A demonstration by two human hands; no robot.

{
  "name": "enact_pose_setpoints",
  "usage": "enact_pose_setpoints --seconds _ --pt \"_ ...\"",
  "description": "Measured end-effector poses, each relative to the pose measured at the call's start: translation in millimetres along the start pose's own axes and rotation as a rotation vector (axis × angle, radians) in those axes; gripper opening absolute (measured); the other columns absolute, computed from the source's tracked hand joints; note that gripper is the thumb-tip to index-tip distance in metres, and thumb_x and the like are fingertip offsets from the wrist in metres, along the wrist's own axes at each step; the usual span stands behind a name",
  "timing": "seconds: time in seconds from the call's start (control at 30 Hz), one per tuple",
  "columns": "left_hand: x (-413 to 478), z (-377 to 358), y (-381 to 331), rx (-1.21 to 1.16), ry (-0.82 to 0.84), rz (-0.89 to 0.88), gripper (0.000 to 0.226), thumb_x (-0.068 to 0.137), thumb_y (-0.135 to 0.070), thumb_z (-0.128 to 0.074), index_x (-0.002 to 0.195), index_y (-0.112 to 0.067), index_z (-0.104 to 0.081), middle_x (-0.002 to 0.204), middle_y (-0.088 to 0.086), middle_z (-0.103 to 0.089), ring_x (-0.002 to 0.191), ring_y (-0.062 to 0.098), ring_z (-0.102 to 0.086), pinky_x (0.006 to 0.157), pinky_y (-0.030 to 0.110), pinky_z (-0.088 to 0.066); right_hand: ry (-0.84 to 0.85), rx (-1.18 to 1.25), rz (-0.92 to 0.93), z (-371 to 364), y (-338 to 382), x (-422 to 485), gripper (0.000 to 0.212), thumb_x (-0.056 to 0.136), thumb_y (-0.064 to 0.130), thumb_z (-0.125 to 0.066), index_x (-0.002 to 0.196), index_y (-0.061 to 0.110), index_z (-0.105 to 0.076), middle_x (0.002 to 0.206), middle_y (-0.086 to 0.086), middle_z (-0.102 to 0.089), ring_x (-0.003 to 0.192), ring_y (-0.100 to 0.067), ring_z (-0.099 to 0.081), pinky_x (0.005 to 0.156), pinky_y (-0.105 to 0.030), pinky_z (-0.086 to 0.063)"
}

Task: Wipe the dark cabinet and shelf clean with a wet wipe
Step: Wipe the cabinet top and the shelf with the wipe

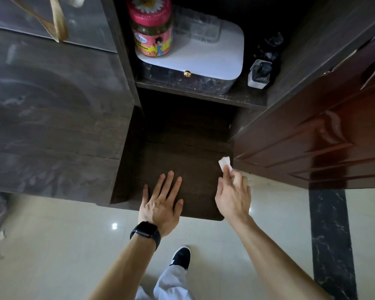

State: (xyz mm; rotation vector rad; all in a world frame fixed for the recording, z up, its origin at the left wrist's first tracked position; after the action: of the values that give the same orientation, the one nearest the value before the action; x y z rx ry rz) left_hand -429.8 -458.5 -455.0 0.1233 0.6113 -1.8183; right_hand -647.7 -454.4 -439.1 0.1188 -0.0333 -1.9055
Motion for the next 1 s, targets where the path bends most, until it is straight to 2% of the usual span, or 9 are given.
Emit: enact_pose_setpoints --seconds 0.17,0.23,0.33,0.4,0.47,0.6,0.73,0.9,1.0 --pt "-1 0 0 0.009 -0.042 0.002 0.063 0.101 -0.051 -0.022 0.156 -0.040 0.005 0.164 -0.015 0.013 0.149 0.010 0.018 0.119 0.052 0.005 -0.017 -0.046 0.001 -3 -2 38 0.050 0.098 0.034 -0.050 0.142 0.011 -0.050 0.128 -0.005 -0.049 0.107 -0.029 -0.051 0.079 -0.042 -0.046" --pt "-1 1 -1 -0.001 -0.051 0.014 0.062 0.100 -0.052 -0.021 0.156 -0.041 0.004 0.164 -0.016 0.012 0.149 0.009 0.017 0.119 0.051 0.007 0.008 -0.040 0.085 -6 2 28 0.053 0.100 0.036 -0.040 0.145 0.009 -0.046 0.149 -0.005 -0.042 0.130 -0.028 -0.044 0.096 -0.045 -0.045" --pt "-3 1 -3 -0.020 -0.073 0.020 0.063 0.100 -0.052 -0.025 0.156 -0.041 0.001 0.164 -0.015 0.009 0.150 0.011 0.014 0.119 0.050 0.011 0.178 -0.054 0.298 -19 12 16 0.065 0.104 0.046 -0.015 0.157 0.009 -0.014 0.167 -0.006 -0.010 0.154 -0.020 -0.006 0.122 -0.046 -0.014" --pt "-3 0 -3 -0.023 -0.082 0.024 0.063 0.100 -0.052 -0.025 0.156 -0.041 0.000 0.163 -0.015 0.009 0.150 0.011 0.014 0.118 0.050 0.013 0.221 -0.029 0.284 -22 19 39 0.067 0.102 0.051 -0.004 0.157 0.013 0.005 0.166 -0.002 0.007 0.153 -0.015 0.011 0.123 -0.045 -0.002" --pt "-2 -1 -2 -0.012 -0.081 0.029 0.063 0.099 -0.054 -0.021 0.156 -0.042 0.004 0.161 -0.017 0.012 0.149 0.010 0.016 0.117 0.049 0.016 0.238 0.012 0.195 -22 30 70 0.068 0.101 0.052 -0.005 0.156 0.015 0.011 0.165 0.000 0.015 0.151 -0.014 0.016 0.124 -0.046 0.000" --pt "-2 -1 -4 -0.008 -0.059 0.051 0.062 0.098 -0.056 -0.014 0.155 -0.043 0.007 0.161 -0.019 0.017 0.149 0.008 0.019 0.119 0.050 0.011 0.245 0.117 0.055 -20 35 71 0.069 0.102 0.051 -0.008 0.157 0.014 0.011 0.164 0.001 0.018 0.151 -0.012 0.018 0.124 -0.044 0.003" --pt "-3 2 -5 -0.038 -0.055 0.052 0.062 0.100 -0.054 -0.021 0.155 -0.042 0.004 0.163 -0.017 0.013 0.148 0.007 0.021 0.119 0.050 0.011 0.254 0.166 0.003 -16 9 24 0.072 0.100 0.054 -0.010 0.158 0.014 0.008 0.165 0.001 0.017 0.152 -0.014 0.015 0.124 -0.041 -0.006" --pt "-3 -2 -4 -0.016 -0.076 0.048 0.063 0.099 -0.054 -0.021 0.156 -0.042 0.003 0.163 -0.017 0.011 0.149 0.008 0.017 0.119 0.050 0.011 0.228 0.431 -0.148 -18 10 74 0.071 0.103 0.051 -0.021 0.158 0.012 0.000 0.166 0.002 0.015 0.154 -0.022 -0.003 0.124 -0.040 -0.014" --pt "-2 -3 -5 0.002 -0.070 0.043 0.063 0.098 -0.055 -0.018 0.156 -0.041 0.002 0.162 -0.017 0.012 0.150 0.008 0.016 0.119 0.051 0.010 0.253 0.459 -0.163 -22 7 82 0.066 0.105 0.048 -0.022 0.159 0.015 -0.003 0.166 0.007 0.012 0.152 -0.022 -0.014 0.117 -0.040 -0.028"
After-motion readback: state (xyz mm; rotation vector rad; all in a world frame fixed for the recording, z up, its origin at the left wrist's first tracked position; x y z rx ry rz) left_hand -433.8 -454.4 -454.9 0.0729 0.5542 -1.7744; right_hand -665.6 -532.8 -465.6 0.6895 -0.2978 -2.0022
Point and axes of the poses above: each hand's wrist, its own x-axis towards the middle knuckle, its own z-axis out of the back of the hand, y = z × x, the point moved 3 cm from there along x, towards the middle knuckle
